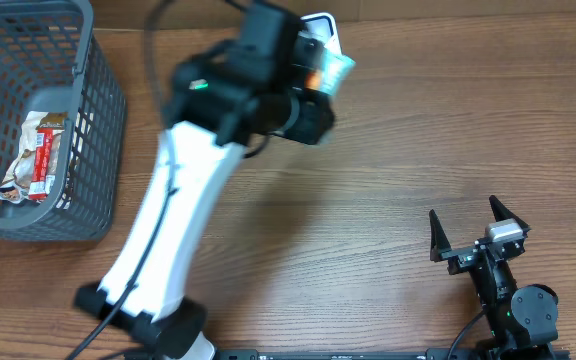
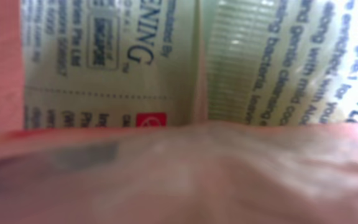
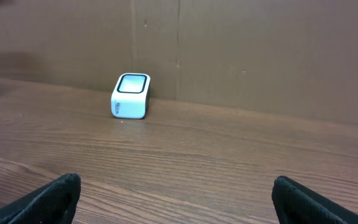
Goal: Scan the item barcode
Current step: 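Carry the item toward the scanner and set it down right of center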
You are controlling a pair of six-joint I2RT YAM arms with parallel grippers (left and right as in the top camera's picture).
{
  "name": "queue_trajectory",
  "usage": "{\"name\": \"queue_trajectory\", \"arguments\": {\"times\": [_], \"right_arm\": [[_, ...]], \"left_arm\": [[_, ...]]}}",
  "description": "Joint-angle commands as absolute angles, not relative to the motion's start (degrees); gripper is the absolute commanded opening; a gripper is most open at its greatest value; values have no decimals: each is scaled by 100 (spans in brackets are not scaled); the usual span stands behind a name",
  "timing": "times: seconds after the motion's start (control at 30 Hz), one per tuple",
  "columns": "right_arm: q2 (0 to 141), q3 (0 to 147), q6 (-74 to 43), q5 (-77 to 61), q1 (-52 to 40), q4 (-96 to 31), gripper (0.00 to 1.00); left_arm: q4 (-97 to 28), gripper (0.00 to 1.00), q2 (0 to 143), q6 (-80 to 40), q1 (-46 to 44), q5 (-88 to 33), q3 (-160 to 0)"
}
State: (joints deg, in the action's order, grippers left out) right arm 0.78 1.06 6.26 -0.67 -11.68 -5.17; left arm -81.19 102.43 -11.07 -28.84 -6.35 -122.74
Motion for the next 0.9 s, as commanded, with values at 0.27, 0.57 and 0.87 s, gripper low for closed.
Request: {"name": "queue_trajectory", "arguments": {"times": [0.27, 0.57, 0.87], "right_arm": [[71, 47, 648, -73, -1186, -482, 100], [71, 47, 648, -73, -1186, -482, 100], [71, 47, 648, -73, -1186, -482, 100]], "left_arm": [[-7863, 31, 11815, -1704, -3833, -534, -12411], [-7454, 29, 12497, -2112, -3942, -530, -12411], [-6757, 30, 12895, -2318, -4348, -80, -12385]]}}
